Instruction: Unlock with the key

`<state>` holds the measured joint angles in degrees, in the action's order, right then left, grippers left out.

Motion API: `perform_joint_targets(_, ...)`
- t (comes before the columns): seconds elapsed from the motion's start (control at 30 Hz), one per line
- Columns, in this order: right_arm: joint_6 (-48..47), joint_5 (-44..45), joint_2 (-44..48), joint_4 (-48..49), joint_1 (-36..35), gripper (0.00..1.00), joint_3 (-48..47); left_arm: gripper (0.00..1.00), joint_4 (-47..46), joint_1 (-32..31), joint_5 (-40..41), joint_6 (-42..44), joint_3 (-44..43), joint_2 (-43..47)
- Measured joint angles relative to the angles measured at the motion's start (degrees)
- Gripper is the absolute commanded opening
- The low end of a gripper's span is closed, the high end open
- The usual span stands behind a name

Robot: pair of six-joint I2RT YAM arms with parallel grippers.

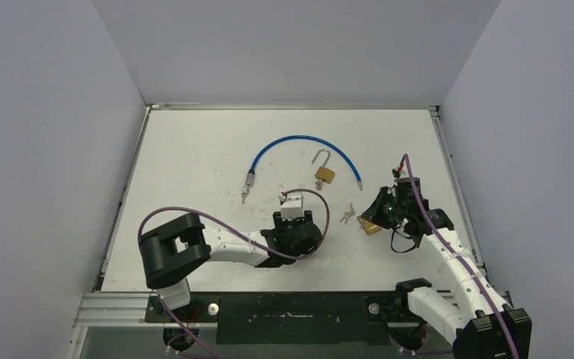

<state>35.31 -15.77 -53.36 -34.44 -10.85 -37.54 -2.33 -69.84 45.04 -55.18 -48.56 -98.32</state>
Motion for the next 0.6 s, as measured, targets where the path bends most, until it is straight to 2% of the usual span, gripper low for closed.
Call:
perform_joint_targets(0.13, 0.0, -0.15, 0.0, 0.0, 0.0, 0.0, 0.0, 0.34, -1.22, -1.11, 0.39, 0.26, -0.02, -1.6)
perform_joint_targets(0.23, 0.0, -0.15, 0.0, 0.0, 0.02, 0.0, 0.0, 0.27, -1.53, -2.01, 0.63, 0.11, -0.07, -2.93)
perform_joint_targets(0.3, -0.02, -0.15, 0.0, -0.02, 0.02, 0.0, 0.0, 0.16, -1.7, -2.34, 0.81, 0.09, -0.09, -3.08)
perform_joint_targets(0.43, -0.02, -0.15, 0.0, -0.04, 0.02, 0.0, 0.0, 0.01, -1.79, -2.34, 0.85, 0.31, -0.11, -3.08)
perform_joint_targets(0.6, -0.04, -0.2, 0.02, -0.13, 0.02, 0.0, 0.0, 0.0, -2.23, -2.32, -0.17, 4.59, -0.09, -2.27)
